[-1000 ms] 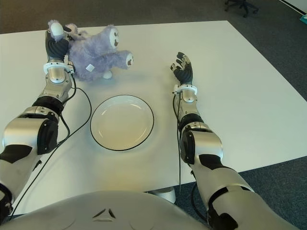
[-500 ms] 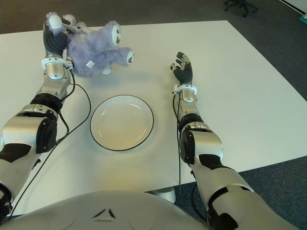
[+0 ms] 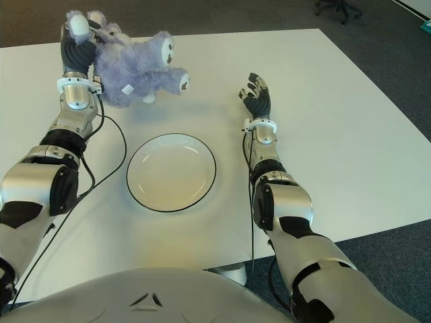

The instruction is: Put the doll into the plate.

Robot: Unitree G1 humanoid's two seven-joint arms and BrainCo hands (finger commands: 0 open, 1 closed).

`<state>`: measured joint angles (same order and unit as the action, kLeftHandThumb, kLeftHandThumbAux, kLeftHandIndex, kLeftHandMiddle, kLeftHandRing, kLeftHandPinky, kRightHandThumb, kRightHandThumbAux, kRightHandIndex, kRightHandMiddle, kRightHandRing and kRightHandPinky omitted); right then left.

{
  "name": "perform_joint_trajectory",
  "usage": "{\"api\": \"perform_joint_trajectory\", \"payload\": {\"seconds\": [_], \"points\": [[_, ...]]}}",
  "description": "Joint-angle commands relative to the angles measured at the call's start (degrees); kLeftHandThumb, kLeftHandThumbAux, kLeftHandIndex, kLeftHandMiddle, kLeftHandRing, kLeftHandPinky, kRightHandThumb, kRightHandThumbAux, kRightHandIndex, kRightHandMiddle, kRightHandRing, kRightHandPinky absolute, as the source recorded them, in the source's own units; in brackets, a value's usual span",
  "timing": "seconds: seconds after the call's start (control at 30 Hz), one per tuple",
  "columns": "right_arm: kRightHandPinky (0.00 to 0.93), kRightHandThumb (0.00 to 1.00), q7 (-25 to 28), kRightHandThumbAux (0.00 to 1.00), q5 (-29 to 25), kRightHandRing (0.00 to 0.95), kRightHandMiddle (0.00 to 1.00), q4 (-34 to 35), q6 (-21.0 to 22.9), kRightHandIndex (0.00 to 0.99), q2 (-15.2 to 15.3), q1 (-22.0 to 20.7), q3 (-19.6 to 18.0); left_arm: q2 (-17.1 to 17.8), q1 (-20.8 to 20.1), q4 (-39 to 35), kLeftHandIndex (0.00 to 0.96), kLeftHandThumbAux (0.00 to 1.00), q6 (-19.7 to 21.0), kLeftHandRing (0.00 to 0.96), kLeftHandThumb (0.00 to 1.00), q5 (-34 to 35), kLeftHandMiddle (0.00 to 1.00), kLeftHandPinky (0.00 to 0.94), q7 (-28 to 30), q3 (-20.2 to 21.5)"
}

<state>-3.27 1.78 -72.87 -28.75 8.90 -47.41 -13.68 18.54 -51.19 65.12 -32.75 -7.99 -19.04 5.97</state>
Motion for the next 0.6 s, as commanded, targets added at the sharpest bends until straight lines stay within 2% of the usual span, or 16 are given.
{"api": "perform_joint_trajectory", "payload": {"seconds": [0.03,0.13,0.3,0.6], "points": [[0.096,0.662,0.02,0.868,-0.23,0.105,0.140,-2.92,2.83,0.143,-1.37,4.20,0.10,1.13,-1.07,-1.29,0.441,0.688,0.03,0.832,0.721,-0.78,0.770,0.853,0.10,-0.54],[0.098,0.661,-0.01,0.869,-0.18,0.107,0.143,-2.96,2.85,0.145,-1.36,4.17,0.14,1.48,-1.16,-1.78,0.441,0.689,-0.02,0.837,0.722,-1.42,0.782,0.846,-0.04,-1.04],[0.095,0.604,0.05,0.871,-0.15,0.103,0.138,-2.97,2.82,0.141,-1.34,4.18,0.17,1.81,-1.06,-2.62,0.446,0.689,-0.26,0.834,0.728,-1.95,0.801,0.830,0.28,-1.33],[0.099,0.600,0.04,0.869,-0.18,0.102,0.136,-2.97,2.68,0.138,-1.29,4.30,0.12,1.64,-0.74,-5.00,0.445,0.692,0.57,0.836,0.731,-1.31,0.822,0.825,2.26,-1.03]]}}
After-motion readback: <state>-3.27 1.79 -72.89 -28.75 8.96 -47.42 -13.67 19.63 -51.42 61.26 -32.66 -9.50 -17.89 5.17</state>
